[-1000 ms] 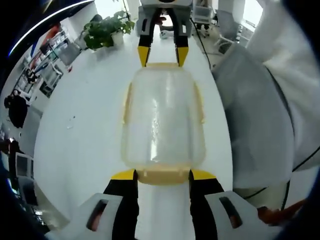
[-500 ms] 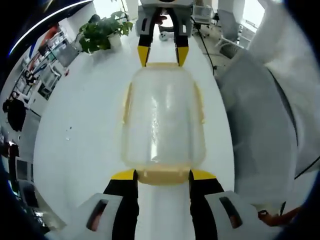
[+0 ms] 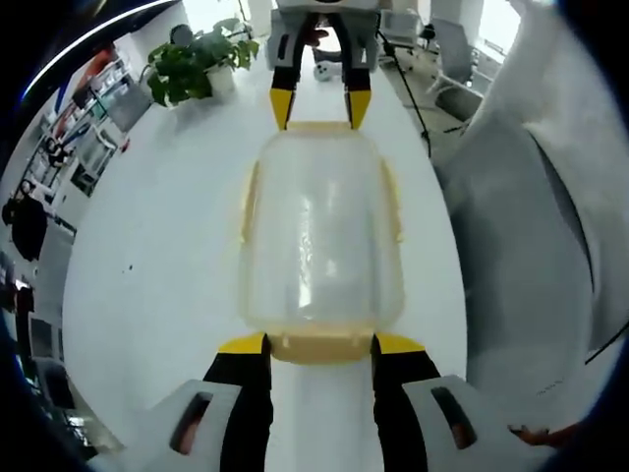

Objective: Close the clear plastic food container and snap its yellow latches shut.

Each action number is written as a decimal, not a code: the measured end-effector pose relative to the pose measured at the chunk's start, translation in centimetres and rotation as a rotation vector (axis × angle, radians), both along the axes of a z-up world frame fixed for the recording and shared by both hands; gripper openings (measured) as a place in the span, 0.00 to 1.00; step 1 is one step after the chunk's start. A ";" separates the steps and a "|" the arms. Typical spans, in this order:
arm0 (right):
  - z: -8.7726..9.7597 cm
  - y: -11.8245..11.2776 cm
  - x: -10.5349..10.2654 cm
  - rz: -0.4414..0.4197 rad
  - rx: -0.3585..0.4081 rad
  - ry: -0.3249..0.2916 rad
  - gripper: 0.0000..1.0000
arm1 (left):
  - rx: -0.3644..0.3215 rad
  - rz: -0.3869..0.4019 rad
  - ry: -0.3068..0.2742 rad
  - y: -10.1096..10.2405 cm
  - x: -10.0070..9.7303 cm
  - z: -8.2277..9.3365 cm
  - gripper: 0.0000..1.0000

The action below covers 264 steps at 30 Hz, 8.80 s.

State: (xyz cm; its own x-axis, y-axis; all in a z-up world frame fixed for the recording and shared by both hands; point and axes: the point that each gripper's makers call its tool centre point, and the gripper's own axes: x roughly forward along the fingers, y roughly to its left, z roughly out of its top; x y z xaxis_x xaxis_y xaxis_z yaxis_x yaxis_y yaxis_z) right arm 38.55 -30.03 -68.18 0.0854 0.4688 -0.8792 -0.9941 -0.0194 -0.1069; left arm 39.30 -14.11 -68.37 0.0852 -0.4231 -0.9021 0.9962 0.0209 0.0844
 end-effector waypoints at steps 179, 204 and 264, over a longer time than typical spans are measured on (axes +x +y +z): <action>-6.1 -1.9 0.6 -0.904 0.158 0.429 0.41 | -0.334 1.029 0.492 -6.3 1.1 -6.2 0.40; -6.1 -1.6 0.5 -0.891 0.201 0.448 0.44 | -0.360 0.996 0.479 -6.3 1.0 -6.2 0.45; -2.5 3.2 1.3 -0.215 0.180 0.052 0.19 | -0.381 0.304 0.095 -10.8 -0.8 -1.9 0.05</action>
State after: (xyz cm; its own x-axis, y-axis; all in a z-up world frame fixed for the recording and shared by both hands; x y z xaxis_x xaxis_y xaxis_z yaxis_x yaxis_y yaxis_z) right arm 39.89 -26.81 -70.64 0.1567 0.5938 -0.7892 -0.9776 0.2071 -0.0382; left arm 38.46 -24.89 -70.32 0.1807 -0.6928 -0.6981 0.9433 0.3231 -0.0765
